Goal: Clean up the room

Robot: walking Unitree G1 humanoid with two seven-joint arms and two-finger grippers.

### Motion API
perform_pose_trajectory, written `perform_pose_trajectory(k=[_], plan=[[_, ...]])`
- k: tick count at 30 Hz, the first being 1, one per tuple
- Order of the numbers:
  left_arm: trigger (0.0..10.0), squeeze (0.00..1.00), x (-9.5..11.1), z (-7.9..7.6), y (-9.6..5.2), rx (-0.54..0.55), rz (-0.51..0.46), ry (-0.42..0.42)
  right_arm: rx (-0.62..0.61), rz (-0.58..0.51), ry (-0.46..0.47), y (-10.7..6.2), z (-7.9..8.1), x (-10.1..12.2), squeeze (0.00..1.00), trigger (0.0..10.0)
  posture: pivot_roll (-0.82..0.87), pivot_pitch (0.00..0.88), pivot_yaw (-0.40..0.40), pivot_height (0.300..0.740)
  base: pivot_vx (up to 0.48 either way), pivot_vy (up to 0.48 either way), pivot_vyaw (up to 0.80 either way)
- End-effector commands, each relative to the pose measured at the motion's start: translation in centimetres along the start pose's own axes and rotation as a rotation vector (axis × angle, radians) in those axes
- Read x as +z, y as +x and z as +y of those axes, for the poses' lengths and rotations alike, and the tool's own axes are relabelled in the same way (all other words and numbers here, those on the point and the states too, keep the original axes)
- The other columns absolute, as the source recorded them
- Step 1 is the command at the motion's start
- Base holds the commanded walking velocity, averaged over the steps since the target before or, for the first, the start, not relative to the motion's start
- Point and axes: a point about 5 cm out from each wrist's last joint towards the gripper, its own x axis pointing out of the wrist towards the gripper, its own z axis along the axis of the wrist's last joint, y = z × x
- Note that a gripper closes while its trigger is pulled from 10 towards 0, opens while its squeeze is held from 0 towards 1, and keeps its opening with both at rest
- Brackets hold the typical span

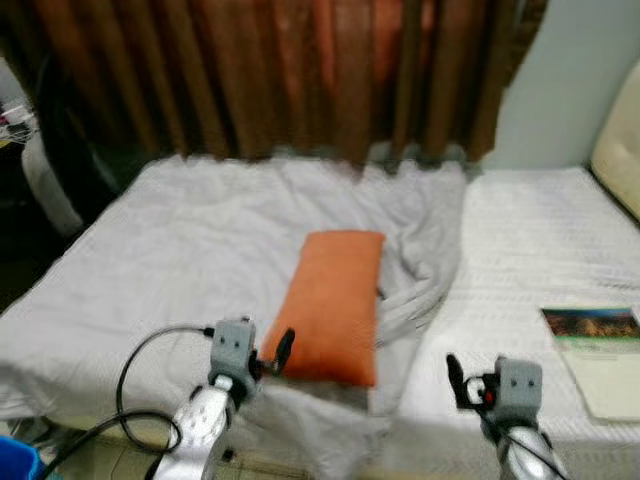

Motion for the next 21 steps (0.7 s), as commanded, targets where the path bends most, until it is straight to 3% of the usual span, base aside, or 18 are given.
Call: perform_pose_trajectory(k=[1, 5, 15, 21], plan=[[10.0, 0.0, -0.03, 0.03, 0.16, -0.002, 0.014, 0.026, 0.001, -0.001, -0.009, 0.0, -0.12, 0.11, 0.0, 10.0, -0.06, 0.049, 0.06, 0.74, 0.0, 0.0, 0.0], [10.0, 0.0, 0.38, -0.1, 0.34, -0.007, -0.003, 0.031, 0.014, 0.008, -0.012, -0.09, 0.14, -0.03, 0.0, 10.0, -0.06, 0.051, 0.066, 0.74, 0.0, 0.0, -0.8], [10.0, 0.0, 0.39, -0.57, 0.5, -0.019, -0.008, 0.036, 0.013, -0.018, -0.022, -0.09, 0.23, 0.39, 0.0, 10.0, -0.07, 0.043, 0.067, 0.74, 0.0, 0.0, 0.0], [10.0, 0.0, 0.41, -0.75, 0.65, -0.005, -0.019, -0.012, 0.016, -0.03, -0.027, 0.22, 0.22, 0.79, 0.0, 10.0, -0.07, 0.034, 0.063, 0.74, 0.408, 0.0, 0.0]])
